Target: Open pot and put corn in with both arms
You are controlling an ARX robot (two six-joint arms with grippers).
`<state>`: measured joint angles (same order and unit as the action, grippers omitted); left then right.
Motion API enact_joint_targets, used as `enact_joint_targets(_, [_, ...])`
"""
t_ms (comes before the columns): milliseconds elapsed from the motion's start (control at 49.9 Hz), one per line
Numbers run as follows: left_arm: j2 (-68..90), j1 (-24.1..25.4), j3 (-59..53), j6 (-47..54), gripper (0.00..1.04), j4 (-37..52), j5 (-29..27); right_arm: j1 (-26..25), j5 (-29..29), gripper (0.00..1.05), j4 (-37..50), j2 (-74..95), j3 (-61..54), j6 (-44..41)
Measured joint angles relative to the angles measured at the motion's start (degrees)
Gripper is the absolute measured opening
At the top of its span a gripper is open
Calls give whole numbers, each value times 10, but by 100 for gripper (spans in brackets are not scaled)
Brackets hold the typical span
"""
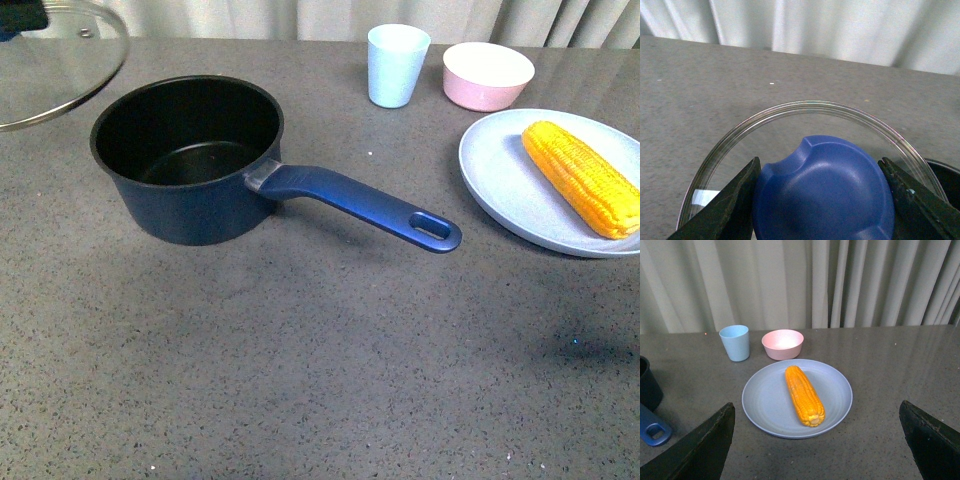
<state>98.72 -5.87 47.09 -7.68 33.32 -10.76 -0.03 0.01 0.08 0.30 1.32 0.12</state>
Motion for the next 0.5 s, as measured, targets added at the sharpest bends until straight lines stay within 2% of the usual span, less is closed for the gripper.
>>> enact_joint_targets(100, [21, 59, -2, 6, 62, 20, -10, 0, 0, 96, 0, 0, 0, 0])
enact_joint_targets(220, [45, 98, -4, 8, 62, 32, -11, 0, 0, 96, 0, 0, 0, 0])
enact_joint_targets(340, [67, 120, -13, 9, 62, 43, -7, 0, 0, 96, 0, 0, 0, 0])
enact_joint_targets(501, [95, 126, -29, 9, 62, 64, 5, 0, 0, 96, 0, 0, 0, 0])
